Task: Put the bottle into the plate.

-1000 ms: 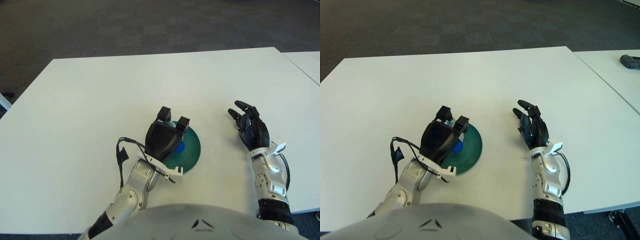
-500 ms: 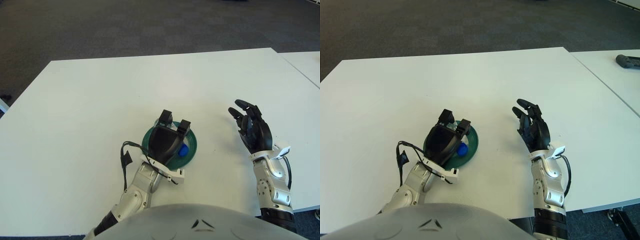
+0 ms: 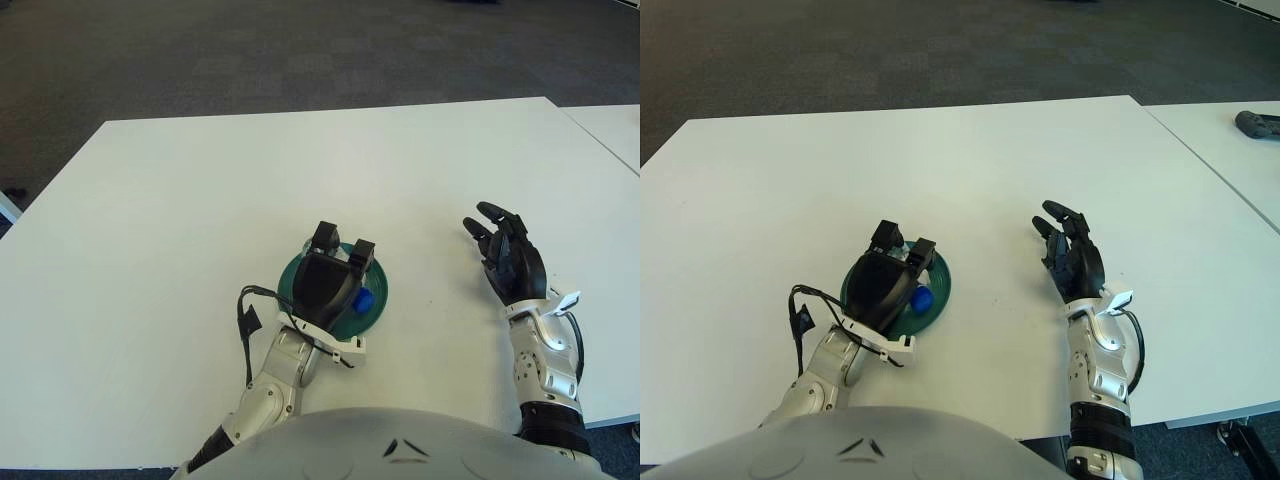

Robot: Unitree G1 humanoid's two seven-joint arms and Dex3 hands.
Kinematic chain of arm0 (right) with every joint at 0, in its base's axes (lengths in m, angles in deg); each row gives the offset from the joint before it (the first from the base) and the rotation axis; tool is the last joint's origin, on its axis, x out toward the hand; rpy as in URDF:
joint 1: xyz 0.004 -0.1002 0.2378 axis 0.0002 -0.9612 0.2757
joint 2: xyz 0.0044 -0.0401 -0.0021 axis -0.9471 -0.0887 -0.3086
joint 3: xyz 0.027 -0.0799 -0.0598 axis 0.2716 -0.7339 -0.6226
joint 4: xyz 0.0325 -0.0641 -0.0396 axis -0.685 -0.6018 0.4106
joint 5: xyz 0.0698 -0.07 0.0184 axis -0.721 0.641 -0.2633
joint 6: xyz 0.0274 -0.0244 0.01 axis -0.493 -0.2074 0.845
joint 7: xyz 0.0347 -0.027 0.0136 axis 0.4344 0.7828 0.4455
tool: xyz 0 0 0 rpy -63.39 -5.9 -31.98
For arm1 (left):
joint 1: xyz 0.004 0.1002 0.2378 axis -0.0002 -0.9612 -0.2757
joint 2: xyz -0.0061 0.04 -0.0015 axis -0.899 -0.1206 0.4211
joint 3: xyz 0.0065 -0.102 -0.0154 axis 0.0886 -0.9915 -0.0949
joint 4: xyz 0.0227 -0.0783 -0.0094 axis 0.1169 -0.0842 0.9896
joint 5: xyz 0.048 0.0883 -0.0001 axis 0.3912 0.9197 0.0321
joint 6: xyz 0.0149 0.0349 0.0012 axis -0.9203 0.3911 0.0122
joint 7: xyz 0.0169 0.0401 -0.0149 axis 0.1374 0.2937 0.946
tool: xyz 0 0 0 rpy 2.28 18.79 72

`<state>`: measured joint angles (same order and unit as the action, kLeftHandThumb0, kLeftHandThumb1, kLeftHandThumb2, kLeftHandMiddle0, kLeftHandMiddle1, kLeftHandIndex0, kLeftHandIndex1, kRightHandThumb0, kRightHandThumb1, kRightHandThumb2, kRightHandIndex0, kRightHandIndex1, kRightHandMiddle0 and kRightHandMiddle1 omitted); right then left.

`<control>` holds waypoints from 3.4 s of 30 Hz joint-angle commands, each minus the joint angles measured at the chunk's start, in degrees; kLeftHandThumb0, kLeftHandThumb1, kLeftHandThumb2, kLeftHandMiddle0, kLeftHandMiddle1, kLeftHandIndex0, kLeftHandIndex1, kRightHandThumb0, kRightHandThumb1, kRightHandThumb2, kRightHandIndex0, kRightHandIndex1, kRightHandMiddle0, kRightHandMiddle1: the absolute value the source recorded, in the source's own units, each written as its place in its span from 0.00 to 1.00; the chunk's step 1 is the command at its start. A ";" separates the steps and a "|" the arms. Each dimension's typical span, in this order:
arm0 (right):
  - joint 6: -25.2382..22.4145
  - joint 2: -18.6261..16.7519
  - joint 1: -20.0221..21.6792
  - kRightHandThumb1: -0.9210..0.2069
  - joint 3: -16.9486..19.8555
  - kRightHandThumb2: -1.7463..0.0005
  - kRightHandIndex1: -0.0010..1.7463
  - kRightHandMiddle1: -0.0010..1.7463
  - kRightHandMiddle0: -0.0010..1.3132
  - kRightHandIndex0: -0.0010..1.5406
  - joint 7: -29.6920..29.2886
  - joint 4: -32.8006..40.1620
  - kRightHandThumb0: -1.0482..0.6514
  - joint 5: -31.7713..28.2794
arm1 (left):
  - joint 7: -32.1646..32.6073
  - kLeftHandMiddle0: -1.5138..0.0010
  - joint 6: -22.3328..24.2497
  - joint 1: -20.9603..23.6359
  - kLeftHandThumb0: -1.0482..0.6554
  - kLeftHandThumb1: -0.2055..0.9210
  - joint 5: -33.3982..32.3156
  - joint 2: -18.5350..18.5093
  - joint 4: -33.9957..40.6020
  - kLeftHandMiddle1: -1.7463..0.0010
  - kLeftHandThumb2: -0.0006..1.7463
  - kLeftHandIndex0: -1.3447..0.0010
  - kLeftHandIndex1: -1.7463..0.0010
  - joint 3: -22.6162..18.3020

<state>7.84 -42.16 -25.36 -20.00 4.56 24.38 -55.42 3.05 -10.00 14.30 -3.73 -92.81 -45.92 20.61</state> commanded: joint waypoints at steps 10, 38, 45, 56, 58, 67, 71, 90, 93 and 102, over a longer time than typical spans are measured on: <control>-1.80 0.61 0.66 0.00 -0.04 0.57 0.41 0.56 0.20 0.32 0.00 0.65 0.26 -0.63 | -11.56 0.83 2.63 -4.34 0.09 0.96 -5.06 1.55 2.38 0.42 0.41 0.96 0.38 1.99; -5.48 -0.79 -0.40 0.00 -0.94 0.64 0.42 0.58 0.20 0.32 -2.25 5.16 0.25 -0.13 | -15.14 0.78 -0.42 3.39 0.00 1.00 -2.53 2.38 18.36 0.98 0.55 1.00 0.56 -6.65; -6.47 -0.49 0.37 0.00 -1.08 0.67 0.43 0.58 0.20 0.32 -2.46 4.07 0.24 -0.21 | -16.55 0.77 -0.34 4.89 0.00 1.00 -1.47 3.59 18.70 0.98 0.54 1.00 0.54 -7.76; -8.56 -1.02 1.18 0.00 -2.57 0.68 0.42 0.57 0.19 0.31 -4.38 5.03 0.23 1.26 | -18.27 0.85 -0.49 5.12 0.02 1.00 -9.29 2.94 17.62 0.99 0.56 1.00 0.80 -13.89; -6.46 -0.58 2.32 0.00 -1.58 0.69 0.42 0.57 0.19 0.31 -2.62 0.61 0.23 0.30 | -18.27 0.83 0.10 4.52 0.04 1.00 -13.91 2.13 16.61 0.98 0.59 1.00 0.76 -18.06; -4.45 -0.32 2.54 0.00 -0.59 0.67 0.42 0.57 0.19 0.33 -2.19 -0.16 0.25 0.95 | -6.60 0.64 -0.45 4.35 0.18 1.00 -26.63 2.19 5.93 0.93 0.63 0.95 0.48 -30.51; 0.39 0.63 6.09 0.00 0.86 0.67 0.42 0.57 0.20 0.33 0.97 -10.72 0.26 0.42 | -0.18 0.57 -2.64 3.39 0.21 1.00 -39.00 9.88 4.84 0.90 0.62 0.88 0.44 -33.20; 4.37 -1.69 5.87 0.00 -2.79 0.64 0.43 0.58 0.22 0.31 6.44 -12.76 0.23 0.18 | -10.06 0.55 -39.21 2.78 0.32 0.92 -84.54 12.86 -17.59 0.54 0.44 0.64 0.35 -38.48; 5.02 -1.20 6.13 0.00 -2.40 0.64 0.43 0.59 0.23 0.31 7.27 -13.69 0.22 -0.29 | -13.06 0.54 -43.69 2.57 0.32 0.90 -87.34 13.15 -20.81 0.54 0.46 0.63 0.35 -38.34; 4.89 -0.17 6.35 0.00 -1.36 0.64 0.44 0.59 0.23 0.31 8.72 -14.06 0.22 -1.28 | -20.47 0.55 -51.41 0.54 0.33 0.94 -93.75 15.16 -25.54 0.57 0.44 0.64 0.36 -35.56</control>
<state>13.28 -43.11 -18.60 -22.33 13.08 11.25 -55.65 -15.16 -59.21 15.58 -95.98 -79.17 -69.87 -16.08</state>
